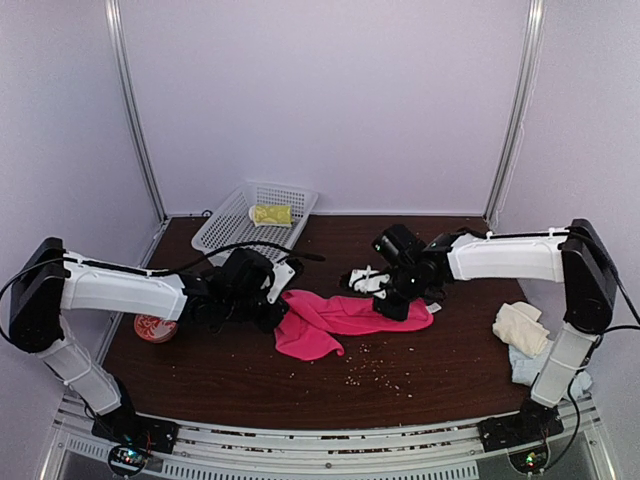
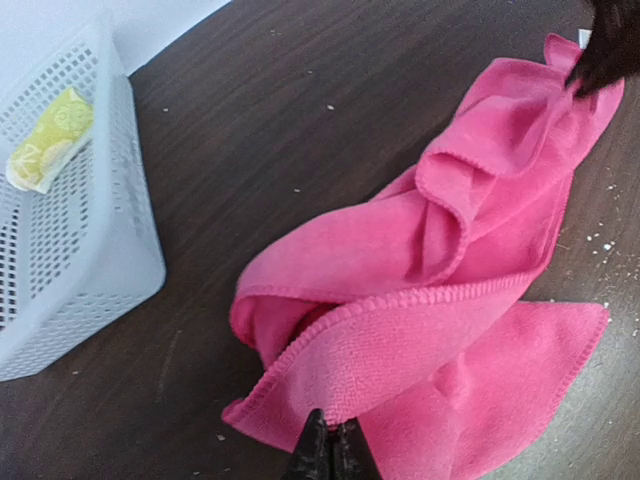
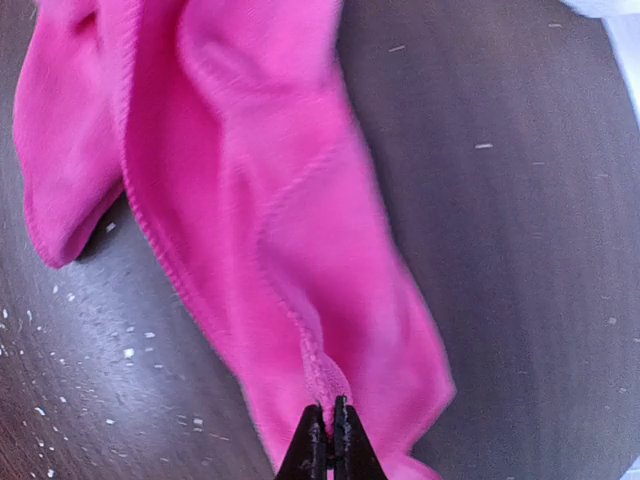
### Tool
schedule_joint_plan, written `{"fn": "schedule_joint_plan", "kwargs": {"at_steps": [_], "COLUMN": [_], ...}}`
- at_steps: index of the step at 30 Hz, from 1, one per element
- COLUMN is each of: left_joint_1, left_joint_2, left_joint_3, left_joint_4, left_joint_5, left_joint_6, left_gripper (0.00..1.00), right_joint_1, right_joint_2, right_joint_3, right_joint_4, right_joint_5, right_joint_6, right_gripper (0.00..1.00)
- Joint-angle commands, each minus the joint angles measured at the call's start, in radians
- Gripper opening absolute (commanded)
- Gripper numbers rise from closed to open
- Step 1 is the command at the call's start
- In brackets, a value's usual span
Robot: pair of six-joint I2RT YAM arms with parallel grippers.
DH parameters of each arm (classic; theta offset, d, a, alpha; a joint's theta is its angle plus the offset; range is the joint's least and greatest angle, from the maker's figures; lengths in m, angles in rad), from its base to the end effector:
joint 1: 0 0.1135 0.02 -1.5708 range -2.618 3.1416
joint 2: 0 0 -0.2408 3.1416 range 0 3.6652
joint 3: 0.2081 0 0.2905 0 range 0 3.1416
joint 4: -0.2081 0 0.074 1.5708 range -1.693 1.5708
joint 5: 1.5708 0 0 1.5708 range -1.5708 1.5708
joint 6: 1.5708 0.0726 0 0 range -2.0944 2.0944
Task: Roll the towels
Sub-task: Adjust the towel at the center of the board.
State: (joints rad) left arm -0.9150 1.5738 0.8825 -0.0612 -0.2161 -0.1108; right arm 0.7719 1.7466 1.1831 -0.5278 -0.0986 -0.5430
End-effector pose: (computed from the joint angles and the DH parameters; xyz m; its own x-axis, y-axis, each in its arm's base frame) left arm 0.2463 -0.2947 0.1203 -0.4893 0.4588 -0.7417 0.6284 0.7751 0.0649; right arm 0.2830 0.2855 0.1197 -0.1689 -0.8819 -0.4401 -0.9506 0.2637 -0.1636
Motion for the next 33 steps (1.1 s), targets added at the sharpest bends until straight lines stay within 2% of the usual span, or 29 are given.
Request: {"fn": "schedule_joint_plan", "kwargs": {"at_steps": [1, 4, 7, 11, 14, 16, 18, 20, 21, 23, 26, 28, 31, 33], "left_joint_1": [0.035, 0.034, -0.007, -0.122, -0.232, -0.303, -0.339, -0.343, -0.343, -0.319, -0.121, -0.004, 0.031, 0.038], "left_joint_2": [-0.108, -0.164, -0.234, -0.271, -0.237, -0.191, -0.153, -0.145, -0.16, -0.194, -0.21, -0.189, -0.157, -0.116], "left_joint_3": [0.126, 0.235, 0.255, 0.183, 0.09, 0.048, 0.036, 0.049, 0.053, 0.055, 0.038, 0.031, 0.017, 0.02], "left_joint_4": [-0.128, -0.24, -0.29, -0.315, -0.314, -0.321, -0.341, -0.359, -0.362, -0.347, -0.295, -0.272, -0.242, -0.242], "left_joint_5": [-0.113, -0.105, 0.075, 0.316, 0.39, 0.45, 0.49, 0.479, 0.442, 0.359, 0.32, 0.362, 0.392, 0.461], "left_joint_6": [0.14, 0.227, 0.283, 0.211, 0.102, 0.056, 0.017, 0.007, 0.01, 0.01, -0.065, -0.1, -0.095, -0.073], "left_gripper": [0.0, 0.0, 0.0, 0.0, 0.0, 0.06, 0.19, 0.32, 0.35, 0.42, 0.46, 0.42, 0.37, 0.29], "right_joint_1": [-0.153, -0.241, -0.285, -0.289, -0.289, -0.289, -0.29, -0.292, -0.293, -0.294, -0.295, -0.294, -0.295, -0.295], "right_joint_2": [-0.065, -0.046, -0.053, -0.126, -0.184, -0.228, -0.281, -0.317, -0.33, -0.342, -0.34, -0.326, -0.303, -0.292], "right_joint_3": [0.182, 0.321, 0.367, 0.236, 0.116, 0.039, -0.029, -0.068, -0.08, -0.089, -0.115, -0.135, -0.158, -0.174], "right_joint_4": [-0.061, -0.086, -0.122, -0.124, -0.135, -0.141, -0.136, -0.131, -0.134, -0.134, -0.094, -0.062, -0.014, 0.014], "right_joint_5": [-0.033, -0.054, -0.073, -0.098, -0.094, -0.075, -0.042, -0.02, -0.016, -0.01, -0.015, -0.028, -0.05, -0.066], "right_joint_6": [0.008, 0.038, 0.055, 0.047, 0.041, 0.03, 0.025, 0.023, 0.023, 0.024, 0.043, 0.06, 0.088, 0.096], "right_gripper": [0.0, 0.0, 0.0, 0.0, 0.0, 0.0, 0.0, 0.0, 0.0, 0.0, 0.0, 0.0, 0.0, 0.0]}}
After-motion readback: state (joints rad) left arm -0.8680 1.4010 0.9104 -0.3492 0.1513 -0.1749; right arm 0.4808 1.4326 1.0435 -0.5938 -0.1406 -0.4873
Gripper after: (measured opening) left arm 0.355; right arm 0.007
